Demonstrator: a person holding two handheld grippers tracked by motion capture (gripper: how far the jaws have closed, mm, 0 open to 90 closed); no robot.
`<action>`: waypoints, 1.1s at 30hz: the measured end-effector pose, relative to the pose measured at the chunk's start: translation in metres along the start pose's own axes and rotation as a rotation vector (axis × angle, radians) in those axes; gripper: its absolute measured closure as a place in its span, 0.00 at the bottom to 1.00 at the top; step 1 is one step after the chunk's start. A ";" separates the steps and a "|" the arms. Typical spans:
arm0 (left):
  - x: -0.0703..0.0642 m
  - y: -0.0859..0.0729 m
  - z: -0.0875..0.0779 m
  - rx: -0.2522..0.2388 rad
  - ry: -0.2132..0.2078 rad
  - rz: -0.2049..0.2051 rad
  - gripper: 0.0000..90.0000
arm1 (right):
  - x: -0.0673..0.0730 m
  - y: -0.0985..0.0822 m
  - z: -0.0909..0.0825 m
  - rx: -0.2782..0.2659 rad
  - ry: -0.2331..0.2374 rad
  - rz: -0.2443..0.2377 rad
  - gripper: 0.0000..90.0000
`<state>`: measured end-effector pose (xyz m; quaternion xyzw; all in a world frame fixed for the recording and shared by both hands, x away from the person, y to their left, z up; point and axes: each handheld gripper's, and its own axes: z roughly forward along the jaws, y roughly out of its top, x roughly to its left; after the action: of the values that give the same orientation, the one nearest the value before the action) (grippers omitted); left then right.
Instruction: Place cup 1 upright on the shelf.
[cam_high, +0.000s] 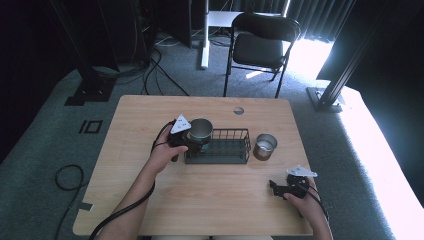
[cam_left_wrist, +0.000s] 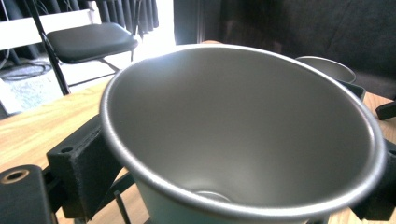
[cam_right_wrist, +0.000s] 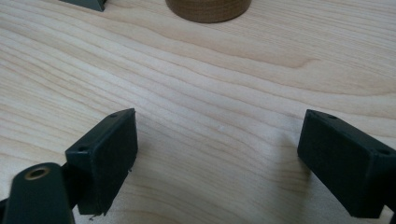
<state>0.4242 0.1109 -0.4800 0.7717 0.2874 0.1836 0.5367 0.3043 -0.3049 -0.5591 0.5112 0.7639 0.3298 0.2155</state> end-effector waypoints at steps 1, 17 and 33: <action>0.000 0.000 -0.001 0.000 -0.006 0.002 0.05 | 0.000 0.000 0.000 0.000 0.000 0.000 0.13; 0.002 -0.006 -0.025 0.001 -0.015 -0.001 0.04 | 0.000 0.000 0.000 0.000 0.000 0.001 0.13; 0.004 -0.024 -0.052 0.013 0.005 -0.010 0.04 | 0.000 0.000 0.000 0.000 0.000 0.000 0.13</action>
<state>0.3910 0.1574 -0.4841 0.7732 0.2941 0.1811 0.5319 0.3043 -0.3049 -0.5592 0.5113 0.7638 0.3298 0.2154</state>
